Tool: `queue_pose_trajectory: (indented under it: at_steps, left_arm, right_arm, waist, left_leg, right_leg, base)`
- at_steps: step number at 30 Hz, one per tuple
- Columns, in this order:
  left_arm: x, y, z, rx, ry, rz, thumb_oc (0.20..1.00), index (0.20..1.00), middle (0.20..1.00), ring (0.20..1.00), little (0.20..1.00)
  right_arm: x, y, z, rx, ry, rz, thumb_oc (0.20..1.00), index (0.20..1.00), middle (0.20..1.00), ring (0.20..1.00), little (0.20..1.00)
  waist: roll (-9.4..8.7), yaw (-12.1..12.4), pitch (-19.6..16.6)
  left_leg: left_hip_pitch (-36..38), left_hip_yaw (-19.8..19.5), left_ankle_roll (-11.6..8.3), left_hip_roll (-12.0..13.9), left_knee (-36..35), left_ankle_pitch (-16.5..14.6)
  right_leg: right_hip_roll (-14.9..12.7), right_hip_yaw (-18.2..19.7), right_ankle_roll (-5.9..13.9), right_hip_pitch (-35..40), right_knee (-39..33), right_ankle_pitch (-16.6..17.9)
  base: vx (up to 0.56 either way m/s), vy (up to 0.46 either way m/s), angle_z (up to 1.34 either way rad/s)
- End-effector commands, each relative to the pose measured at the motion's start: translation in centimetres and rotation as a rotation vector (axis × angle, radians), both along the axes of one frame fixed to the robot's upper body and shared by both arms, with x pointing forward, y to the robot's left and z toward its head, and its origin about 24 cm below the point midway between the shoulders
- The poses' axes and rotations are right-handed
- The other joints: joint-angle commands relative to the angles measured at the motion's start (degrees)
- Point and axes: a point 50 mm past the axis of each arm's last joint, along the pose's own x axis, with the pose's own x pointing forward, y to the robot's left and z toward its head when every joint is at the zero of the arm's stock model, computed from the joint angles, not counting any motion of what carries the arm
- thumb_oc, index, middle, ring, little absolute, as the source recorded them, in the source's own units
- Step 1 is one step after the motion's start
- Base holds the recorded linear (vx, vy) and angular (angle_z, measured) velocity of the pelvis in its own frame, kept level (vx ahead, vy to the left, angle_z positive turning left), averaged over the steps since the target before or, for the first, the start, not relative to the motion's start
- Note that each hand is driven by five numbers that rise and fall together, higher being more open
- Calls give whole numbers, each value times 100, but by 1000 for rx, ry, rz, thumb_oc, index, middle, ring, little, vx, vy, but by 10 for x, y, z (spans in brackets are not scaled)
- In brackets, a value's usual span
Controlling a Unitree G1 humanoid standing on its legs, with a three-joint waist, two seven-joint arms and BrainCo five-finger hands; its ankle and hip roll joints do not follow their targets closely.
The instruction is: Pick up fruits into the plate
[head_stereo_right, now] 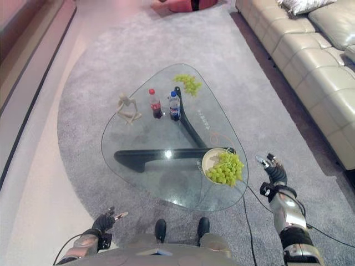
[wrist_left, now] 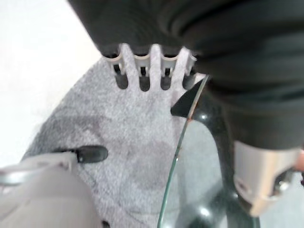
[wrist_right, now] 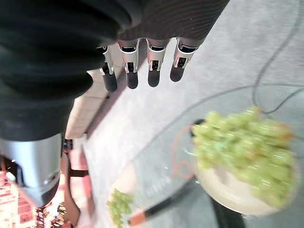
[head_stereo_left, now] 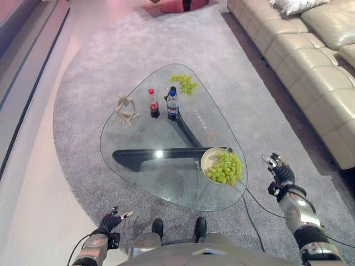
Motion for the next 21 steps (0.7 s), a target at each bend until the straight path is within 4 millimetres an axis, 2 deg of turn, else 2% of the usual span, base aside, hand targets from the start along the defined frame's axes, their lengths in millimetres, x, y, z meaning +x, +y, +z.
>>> queue_pose_trajectory:
  at_steps: [1,3,6,9,13,16,21]
  left_arm:
    - [-3,-1,-3,-8,19,-13,1000,1000,1000,1000,1000]
    - [-8,-5,-7,-20,51,-7,1000,1000,1000,1000,1000]
    - [-17,-11,-12,-41,97,2,1000,1000,1000,1000,1000]
    - [-22,-18,-16,-66,136,9,1000,1000,1000,1000,1000]
    - [-25,-27,-19,-92,168,1,1000,1000,1000,1000,1000]
    - [-25,-34,-20,-111,185,-21,1000,1000,1000,1000,1000]
    - [-21,-38,-20,-108,186,-51,1000,1000,1000,1000,1000]
  right_arm:
    - [1,15,-5,45,-35,72,1000,1000,1000,1000,1000]
    - [-26,33,-36,120,92,100,1000,1000,1000,1000,1000]
    - [-61,49,-65,180,259,121,1000,1000,1000,1000,1000]
    - [-92,66,-84,168,434,221,1000,1000,1000,1000,1000]
    - [-121,73,-97,240,601,184,1000,1000,1000,1000,1000]
    - [-132,73,-99,231,670,242,1000,1000,1000,1000,1000]
    - [-125,72,-98,202,658,277,1000,1000,1000,1000,1000]
  waist:
    - [-16,-16,-70]
    - [6,-18,-147]
    - [49,-3,-207]
    - [108,3,-231]
    - [174,-17,-262]
    - [229,-34,-291]
    - [228,-32,-319]
  left_leg:
    - [-88,362,90,-178,592,-684]
    - [19,372,109,-180,505,-682]
    - [108,371,131,-189,449,-685]
    - [178,389,156,-197,393,-674]
    - [233,418,179,-208,348,-669]
    - [283,427,203,-226,320,-674]
    - [298,417,222,-233,323,-689]
  right_leg:
    - [-82,-97,116,-62,549,-245]
    - [-72,-93,121,35,489,-243]
    - [-67,-80,114,126,429,-235]
    - [-65,-69,96,187,381,-219]
    - [-60,-43,86,239,336,-211]
    - [-50,-13,73,279,309,-213]
    - [-37,27,79,282,313,-219]
  base:
    - [-2,40,-1]
    - [6,57,2]
    - [3,54,2]
    - [-20,62,-2]
    - [-16,51,-5]
    - [-15,53,-2]
    - [-14,7,-3]
